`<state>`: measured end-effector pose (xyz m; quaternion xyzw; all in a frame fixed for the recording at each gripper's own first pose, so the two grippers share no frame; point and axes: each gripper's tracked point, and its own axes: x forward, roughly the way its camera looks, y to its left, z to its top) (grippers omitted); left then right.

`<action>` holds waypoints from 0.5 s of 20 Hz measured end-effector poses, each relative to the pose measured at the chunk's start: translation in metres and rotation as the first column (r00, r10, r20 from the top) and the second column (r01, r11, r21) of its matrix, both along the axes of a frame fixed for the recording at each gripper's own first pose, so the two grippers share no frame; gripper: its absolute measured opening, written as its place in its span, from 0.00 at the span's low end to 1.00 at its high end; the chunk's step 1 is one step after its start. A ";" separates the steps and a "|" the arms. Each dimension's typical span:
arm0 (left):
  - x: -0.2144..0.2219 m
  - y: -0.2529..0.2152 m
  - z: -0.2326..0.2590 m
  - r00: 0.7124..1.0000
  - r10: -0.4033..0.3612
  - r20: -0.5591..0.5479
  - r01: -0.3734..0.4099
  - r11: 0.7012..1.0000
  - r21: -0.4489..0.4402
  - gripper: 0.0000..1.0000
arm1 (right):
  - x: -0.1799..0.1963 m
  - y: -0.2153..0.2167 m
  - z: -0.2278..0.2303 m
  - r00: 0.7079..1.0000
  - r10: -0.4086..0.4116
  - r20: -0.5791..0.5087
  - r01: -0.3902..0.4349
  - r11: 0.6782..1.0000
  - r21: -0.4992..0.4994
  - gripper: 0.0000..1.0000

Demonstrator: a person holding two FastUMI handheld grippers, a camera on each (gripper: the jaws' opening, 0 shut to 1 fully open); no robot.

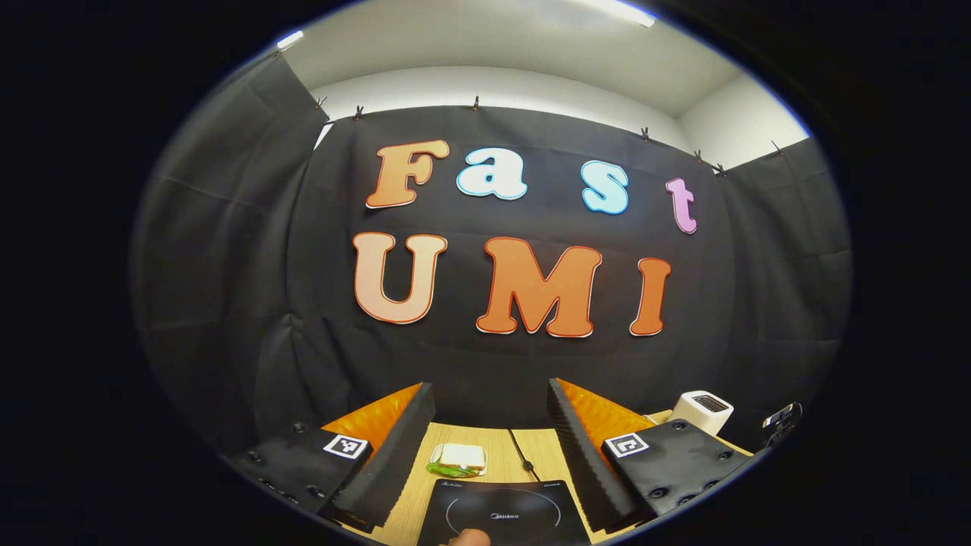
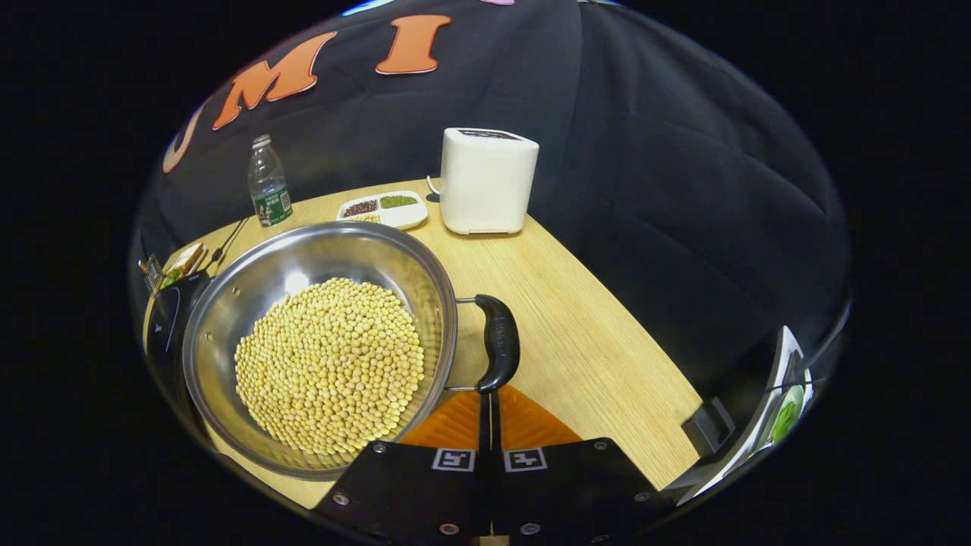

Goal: First push the handle of the pot to place it horizontally, then grasp the pot with both hands and set it on the induction cooktop.

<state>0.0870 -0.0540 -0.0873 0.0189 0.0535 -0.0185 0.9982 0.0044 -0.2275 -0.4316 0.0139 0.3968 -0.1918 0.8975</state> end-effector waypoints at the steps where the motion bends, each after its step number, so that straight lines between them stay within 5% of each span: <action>1: 0.000 -0.001 -0.001 1.000 -0.001 -0.002 0.001 1.000 0.001 0.98 | 0.005 -0.002 -0.001 1.000 -0.006 0.006 0.005 1.000 0.016 0.04; 10: 0.001 -0.017 -0.006 1.000 -0.017 -0.010 0.017 1.000 0.003 0.98 | 0.041 -0.010 -0.004 0.999 -0.035 0.023 0.032 0.995 0.099 0.00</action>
